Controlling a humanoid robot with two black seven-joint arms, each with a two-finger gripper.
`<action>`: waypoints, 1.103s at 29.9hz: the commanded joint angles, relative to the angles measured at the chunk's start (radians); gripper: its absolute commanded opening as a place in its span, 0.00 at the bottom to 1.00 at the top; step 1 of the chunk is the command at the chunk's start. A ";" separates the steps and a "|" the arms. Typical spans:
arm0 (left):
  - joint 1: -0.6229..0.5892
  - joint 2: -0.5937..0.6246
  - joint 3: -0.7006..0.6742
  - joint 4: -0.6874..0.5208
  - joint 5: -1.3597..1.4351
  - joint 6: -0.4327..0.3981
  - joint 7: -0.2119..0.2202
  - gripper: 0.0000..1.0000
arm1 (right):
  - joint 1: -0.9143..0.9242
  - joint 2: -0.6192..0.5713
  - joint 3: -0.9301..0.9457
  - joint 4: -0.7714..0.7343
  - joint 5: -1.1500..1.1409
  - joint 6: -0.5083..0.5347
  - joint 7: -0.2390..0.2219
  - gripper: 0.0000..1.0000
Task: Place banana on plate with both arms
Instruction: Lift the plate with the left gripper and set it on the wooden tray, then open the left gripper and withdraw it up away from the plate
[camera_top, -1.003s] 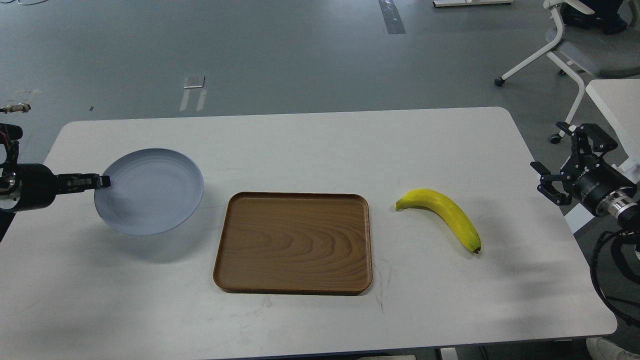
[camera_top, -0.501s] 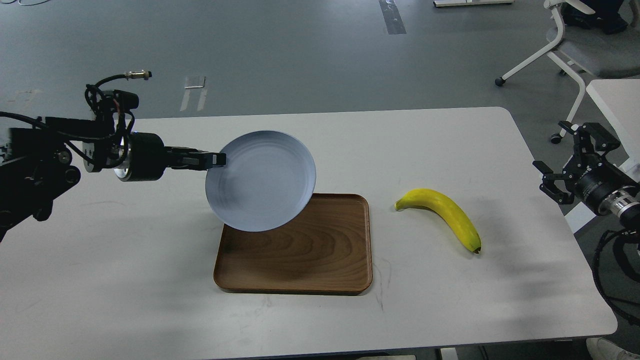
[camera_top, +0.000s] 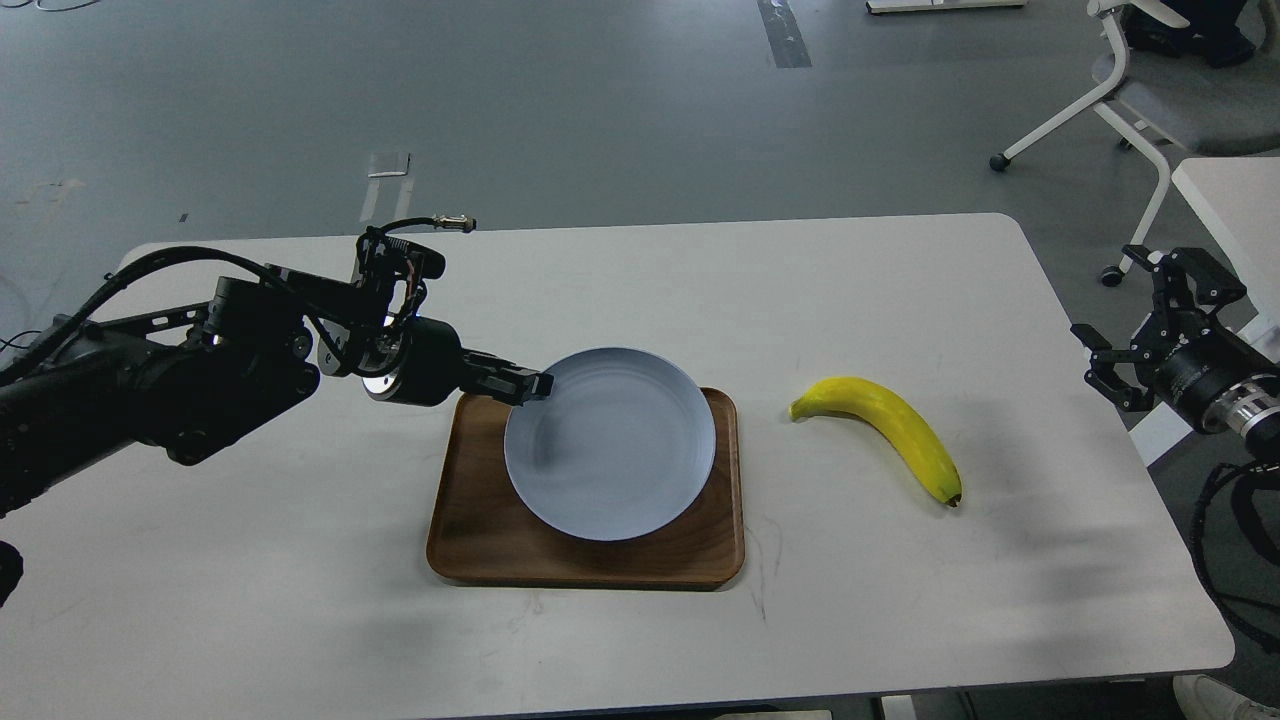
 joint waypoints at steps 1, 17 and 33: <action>0.009 -0.018 0.024 0.038 -0.001 0.000 0.000 0.00 | -0.001 -0.001 -0.001 -0.003 0.000 0.000 0.000 1.00; 0.016 -0.077 0.067 0.099 -0.001 0.000 0.000 0.00 | -0.001 0.001 0.001 -0.010 0.000 0.000 0.000 1.00; -0.033 -0.074 -0.006 0.090 -0.335 0.015 0.000 1.00 | -0.001 0.002 0.001 -0.012 0.000 0.000 0.000 1.00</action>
